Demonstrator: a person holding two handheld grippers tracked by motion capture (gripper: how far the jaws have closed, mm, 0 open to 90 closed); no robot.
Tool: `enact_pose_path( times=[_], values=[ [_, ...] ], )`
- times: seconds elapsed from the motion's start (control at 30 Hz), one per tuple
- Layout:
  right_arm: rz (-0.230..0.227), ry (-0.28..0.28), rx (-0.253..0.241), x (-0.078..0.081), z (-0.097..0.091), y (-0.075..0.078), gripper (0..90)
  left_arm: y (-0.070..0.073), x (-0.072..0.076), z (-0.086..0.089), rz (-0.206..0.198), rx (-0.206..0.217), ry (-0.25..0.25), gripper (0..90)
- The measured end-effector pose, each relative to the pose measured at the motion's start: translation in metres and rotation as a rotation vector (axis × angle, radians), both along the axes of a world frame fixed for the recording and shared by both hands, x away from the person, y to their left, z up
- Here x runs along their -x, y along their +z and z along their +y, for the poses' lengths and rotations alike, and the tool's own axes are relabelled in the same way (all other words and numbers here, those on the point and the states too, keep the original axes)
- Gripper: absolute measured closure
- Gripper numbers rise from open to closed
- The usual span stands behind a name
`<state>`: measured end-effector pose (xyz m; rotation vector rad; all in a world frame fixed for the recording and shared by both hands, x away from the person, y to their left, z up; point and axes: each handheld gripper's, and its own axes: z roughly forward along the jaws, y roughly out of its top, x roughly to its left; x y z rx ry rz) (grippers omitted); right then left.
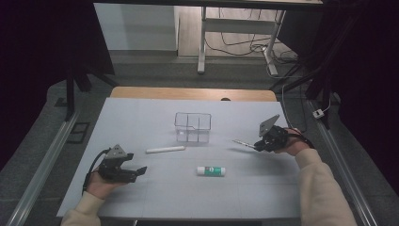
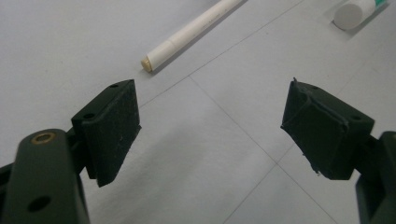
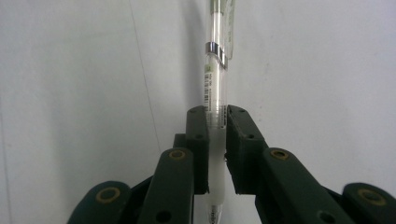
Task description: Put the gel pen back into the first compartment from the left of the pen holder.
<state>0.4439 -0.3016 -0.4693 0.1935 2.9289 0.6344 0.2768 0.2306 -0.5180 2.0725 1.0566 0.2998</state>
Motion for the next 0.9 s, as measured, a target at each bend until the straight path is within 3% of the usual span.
enact_pose_path(
  times=[0.2, 0.67, 0.9],
  values=[
    [-0.024, -0.045, -0.025, 0.009, -0.002, 0.001, 79.0, 0.0, -0.001, 0.001, 0.004, 0.014, 0.001, 19.4],
    [-0.066, -0.154, -0.115, 0.037, 0.006, 0.006, 79.0, -0.001, -0.003, 0.0, -0.006, 0.003, 0.007, 19.6],
    [-0.091, -0.179, -0.148, 0.049, 0.015, 0.008, 79.0, 0.0, -0.002, -0.001, -0.018, -0.006, 0.009, 19.6]
  ],
)
